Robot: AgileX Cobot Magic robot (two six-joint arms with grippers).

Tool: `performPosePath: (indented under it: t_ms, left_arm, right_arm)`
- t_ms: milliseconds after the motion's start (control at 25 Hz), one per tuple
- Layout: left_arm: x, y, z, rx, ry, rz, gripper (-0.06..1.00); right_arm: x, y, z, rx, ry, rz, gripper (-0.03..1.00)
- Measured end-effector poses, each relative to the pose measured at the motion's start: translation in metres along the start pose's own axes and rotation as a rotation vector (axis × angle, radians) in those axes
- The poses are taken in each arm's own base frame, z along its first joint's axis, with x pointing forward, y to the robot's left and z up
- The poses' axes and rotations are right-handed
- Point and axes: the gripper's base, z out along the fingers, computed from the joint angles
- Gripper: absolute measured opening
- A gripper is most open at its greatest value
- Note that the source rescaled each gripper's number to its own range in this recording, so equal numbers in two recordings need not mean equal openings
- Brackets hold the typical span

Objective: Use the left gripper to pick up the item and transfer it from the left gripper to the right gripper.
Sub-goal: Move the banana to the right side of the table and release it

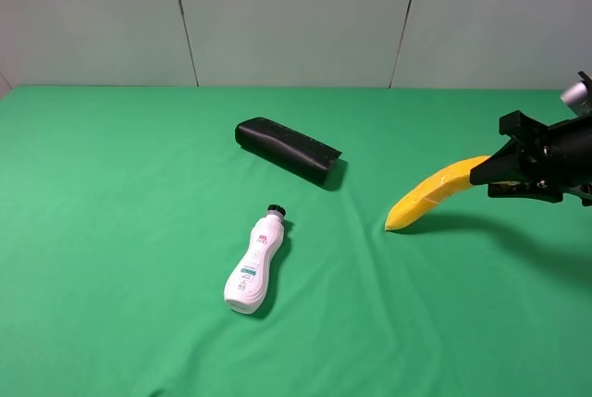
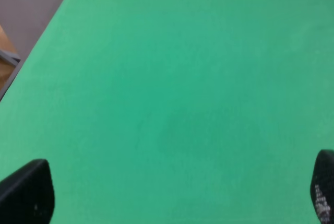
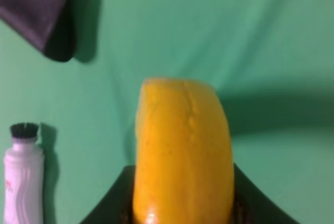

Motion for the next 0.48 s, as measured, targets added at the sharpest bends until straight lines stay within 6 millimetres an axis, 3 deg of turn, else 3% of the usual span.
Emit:
performPosePath:
  t_ms: [480]
  left_arm:
    - [0.000, 0.000, 0.000, 0.000, 0.000, 0.000, 0.97]
  right_arm:
    - [-0.006, -0.012, 0.009, 0.061, -0.016, 0.076, 0.00]
